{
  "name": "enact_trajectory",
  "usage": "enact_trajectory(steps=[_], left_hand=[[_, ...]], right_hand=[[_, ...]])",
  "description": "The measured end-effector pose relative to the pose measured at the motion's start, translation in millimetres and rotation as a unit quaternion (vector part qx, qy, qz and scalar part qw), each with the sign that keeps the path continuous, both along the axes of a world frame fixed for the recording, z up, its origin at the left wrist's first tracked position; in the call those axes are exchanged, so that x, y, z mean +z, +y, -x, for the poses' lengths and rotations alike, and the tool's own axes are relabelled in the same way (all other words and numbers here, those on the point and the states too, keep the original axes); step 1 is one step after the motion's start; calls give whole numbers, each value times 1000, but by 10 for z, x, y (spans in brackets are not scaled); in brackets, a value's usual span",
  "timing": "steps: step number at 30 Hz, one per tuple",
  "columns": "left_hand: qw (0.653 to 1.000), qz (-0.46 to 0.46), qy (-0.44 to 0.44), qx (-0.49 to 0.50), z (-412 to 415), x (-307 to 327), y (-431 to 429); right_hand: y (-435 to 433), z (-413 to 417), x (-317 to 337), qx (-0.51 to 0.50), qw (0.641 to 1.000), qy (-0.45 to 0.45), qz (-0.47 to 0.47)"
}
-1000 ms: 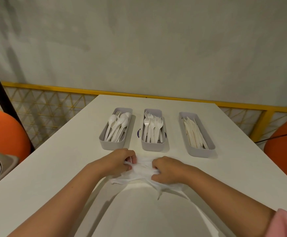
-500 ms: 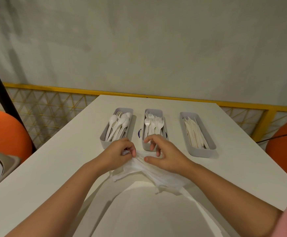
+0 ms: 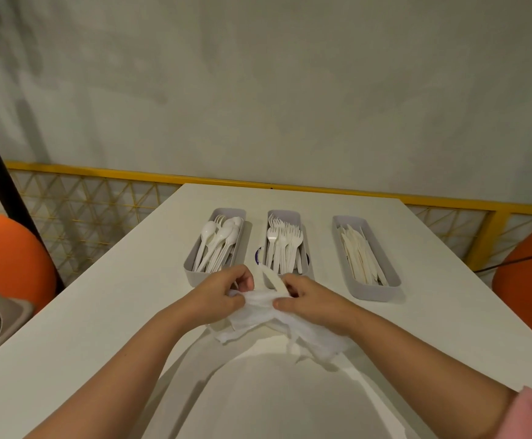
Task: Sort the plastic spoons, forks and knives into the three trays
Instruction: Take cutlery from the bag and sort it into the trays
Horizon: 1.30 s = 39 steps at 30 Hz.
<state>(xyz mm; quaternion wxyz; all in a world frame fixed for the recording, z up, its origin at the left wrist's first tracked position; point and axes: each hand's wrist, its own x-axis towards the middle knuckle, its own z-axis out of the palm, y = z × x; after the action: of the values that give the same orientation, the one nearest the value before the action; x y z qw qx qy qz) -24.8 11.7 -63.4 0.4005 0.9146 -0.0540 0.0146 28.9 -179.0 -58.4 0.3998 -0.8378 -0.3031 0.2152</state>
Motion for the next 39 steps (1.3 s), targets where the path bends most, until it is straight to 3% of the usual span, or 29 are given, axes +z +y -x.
enact_trajectory(steps=[5,10,13,16,18,22,29,35,39], left_hand=[[993,-106,33,-35,-38,-41,-43],[989,-131,62,-37,-51,-99,-139],[994,-108,7,-5,-100,-86,-252],[986,-149,-67,-2,-140,-105,-388],[983,-171,-39,-48,-133,-125,-486],[962,-249,41,-104,-114,-204,-608],[961,-258,24,-97,-180,-230,-735],[960,-265,22,-90,-208,-229,-759],[961,-262,22,-86,-209,-221,-759]], right_hand=[[-52,-88,85,-76,986,116,-96],[-198,-266,302,-161,963,115,-184],[-269,-404,433,-218,947,106,-211],[-362,-551,594,-253,925,111,-259],[-459,-660,700,-265,917,99,-280],[-681,-945,764,-321,921,17,-219],[-808,-1290,504,-315,944,-97,-1],[-775,-1368,341,-303,939,-143,83],[-755,-1376,350,-321,932,-153,72]])
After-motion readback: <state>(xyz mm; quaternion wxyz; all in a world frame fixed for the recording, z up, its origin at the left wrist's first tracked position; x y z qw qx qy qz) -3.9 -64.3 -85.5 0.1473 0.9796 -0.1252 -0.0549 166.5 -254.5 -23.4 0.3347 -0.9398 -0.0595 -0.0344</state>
